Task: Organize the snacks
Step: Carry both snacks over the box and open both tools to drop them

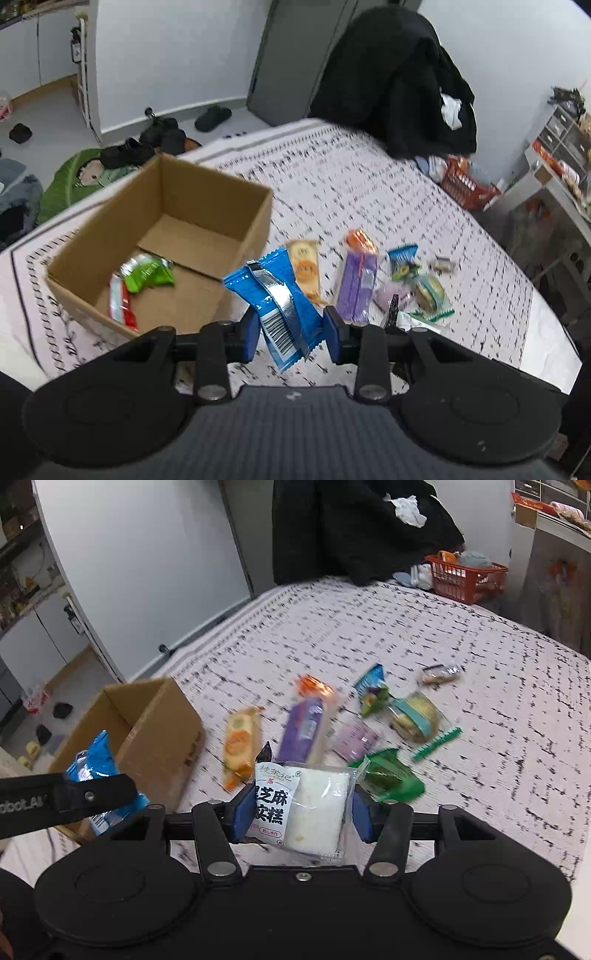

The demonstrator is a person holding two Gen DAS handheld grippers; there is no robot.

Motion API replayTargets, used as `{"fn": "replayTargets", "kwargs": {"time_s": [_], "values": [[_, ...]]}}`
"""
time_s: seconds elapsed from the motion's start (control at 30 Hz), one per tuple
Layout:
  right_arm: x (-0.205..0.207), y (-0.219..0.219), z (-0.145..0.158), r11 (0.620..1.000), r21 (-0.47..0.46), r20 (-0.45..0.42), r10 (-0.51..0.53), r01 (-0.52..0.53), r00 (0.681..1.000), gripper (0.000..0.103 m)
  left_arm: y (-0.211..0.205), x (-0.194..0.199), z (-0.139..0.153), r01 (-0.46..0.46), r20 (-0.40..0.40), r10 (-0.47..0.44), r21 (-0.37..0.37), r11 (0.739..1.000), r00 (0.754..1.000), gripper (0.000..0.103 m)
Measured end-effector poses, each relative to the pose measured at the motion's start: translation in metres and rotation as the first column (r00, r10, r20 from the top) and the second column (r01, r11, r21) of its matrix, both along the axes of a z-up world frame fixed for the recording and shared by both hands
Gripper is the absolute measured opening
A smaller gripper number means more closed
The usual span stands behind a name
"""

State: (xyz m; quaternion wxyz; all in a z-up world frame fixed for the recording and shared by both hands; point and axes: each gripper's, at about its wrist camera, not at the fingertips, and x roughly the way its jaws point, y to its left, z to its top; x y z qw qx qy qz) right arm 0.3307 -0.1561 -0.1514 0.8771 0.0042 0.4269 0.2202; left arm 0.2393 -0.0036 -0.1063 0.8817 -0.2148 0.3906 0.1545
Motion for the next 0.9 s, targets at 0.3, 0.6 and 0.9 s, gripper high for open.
{"fn": "replayTargets", "kwargs": {"time_s": [0.3,0.6,0.9], "values": [[-0.009,0.026,0.029,0.997,0.041,0.082,0.067,-0.070,0.994,0.052,0.028,-0.019,0.021,-0.068,0.029,0.067,0.028,0.997,0.997,0.035],[-0.006,0.057,0.042,0.983,0.123,0.065,0.128,-0.135,0.990,0.052,0.055,-0.024,0.029,-0.128,0.042,0.126,0.035,0.991,0.991,0.035],[0.000,0.088,0.048,0.976,0.133,0.070,0.166,-0.174,0.984,0.052,0.082,-0.027,0.028,-0.167,0.036,0.166,0.022,0.986,0.985,0.035]]}}
